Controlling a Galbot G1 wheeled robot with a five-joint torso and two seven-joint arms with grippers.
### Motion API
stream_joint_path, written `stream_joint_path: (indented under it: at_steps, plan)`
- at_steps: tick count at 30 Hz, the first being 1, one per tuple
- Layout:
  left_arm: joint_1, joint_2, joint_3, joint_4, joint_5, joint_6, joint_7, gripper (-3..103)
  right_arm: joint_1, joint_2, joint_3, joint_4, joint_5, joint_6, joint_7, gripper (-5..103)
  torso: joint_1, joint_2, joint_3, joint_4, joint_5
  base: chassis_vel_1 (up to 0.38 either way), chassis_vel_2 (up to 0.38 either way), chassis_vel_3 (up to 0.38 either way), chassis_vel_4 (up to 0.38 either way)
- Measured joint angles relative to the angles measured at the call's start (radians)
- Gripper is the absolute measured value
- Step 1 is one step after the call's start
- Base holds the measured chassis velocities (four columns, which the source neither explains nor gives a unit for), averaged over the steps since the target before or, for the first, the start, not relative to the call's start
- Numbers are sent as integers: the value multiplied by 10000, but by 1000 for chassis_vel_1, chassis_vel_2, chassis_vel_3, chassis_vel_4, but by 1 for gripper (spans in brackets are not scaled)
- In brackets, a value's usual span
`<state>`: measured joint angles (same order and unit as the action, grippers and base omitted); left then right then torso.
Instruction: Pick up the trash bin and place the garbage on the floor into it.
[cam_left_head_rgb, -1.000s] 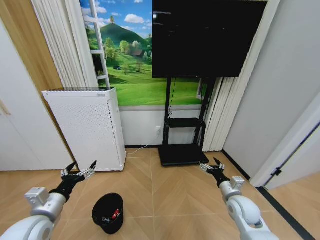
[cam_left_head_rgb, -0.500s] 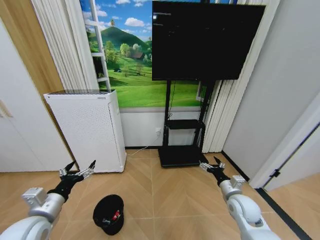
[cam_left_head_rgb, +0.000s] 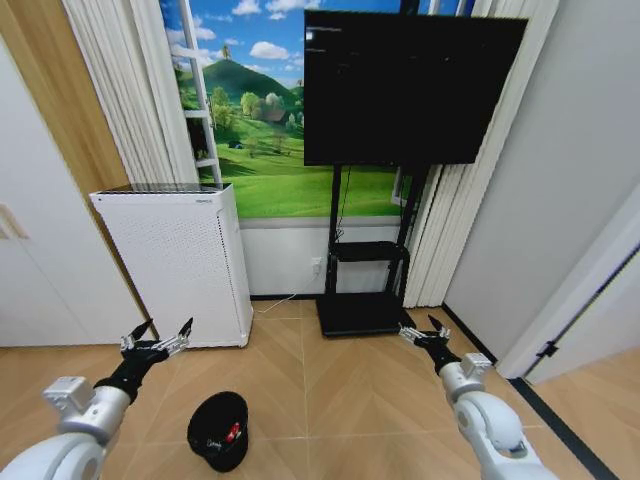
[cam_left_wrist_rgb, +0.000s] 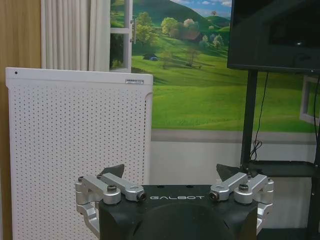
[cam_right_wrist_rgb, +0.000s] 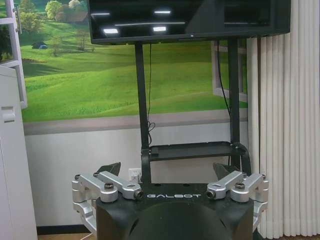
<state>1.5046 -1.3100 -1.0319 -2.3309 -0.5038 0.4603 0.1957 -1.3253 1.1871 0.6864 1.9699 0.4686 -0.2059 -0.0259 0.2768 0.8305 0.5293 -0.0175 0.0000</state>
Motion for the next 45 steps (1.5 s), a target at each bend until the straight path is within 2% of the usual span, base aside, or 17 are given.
stream_joint_path:
  at_steps: [10, 20, 40, 41, 44, 45]
  plan:
    - [8, -2, -37, 28, -1, -89, 21, 100, -26, 6, 5, 96, -21, -36, 3, 100, -11, -35, -20, 0, 0, 68, -72, -75, 78]
    - [47, -26, -47, -13, -8, -110, 62, 100, -117, 8, 56, 221, -21, -40, 7, 100, -31, -72, -42, 0, 2, 236, -209, -216, 217]
    - [60, -46, -80, -31, -19, -131, 154, 100, -183, 38, 119, 285, -9, -22, 16, 100, -47, -111, -65, -1, 5, 343, -351, -345, 344]
    - [59, -47, -79, -22, -19, -140, 152, 100, -183, 46, 110, 277, -10, -1, 16, 100, -49, -110, -68, 1, -6, 343, -364, -365, 346]
    - [61, -72, -57, -5, -2, -147, 139, 100, -184, 87, 86, 200, -32, 123, 14, 100, -48, -115, -67, 1, 6, 361, -335, -343, 322]
    - [62, -86, -47, -1, 12, -150, 135, 100, -189, 100, 84, 184, -40, 148, 14, 100, -54, -113, -72, 0, -3, 282, -310, -328, 274]
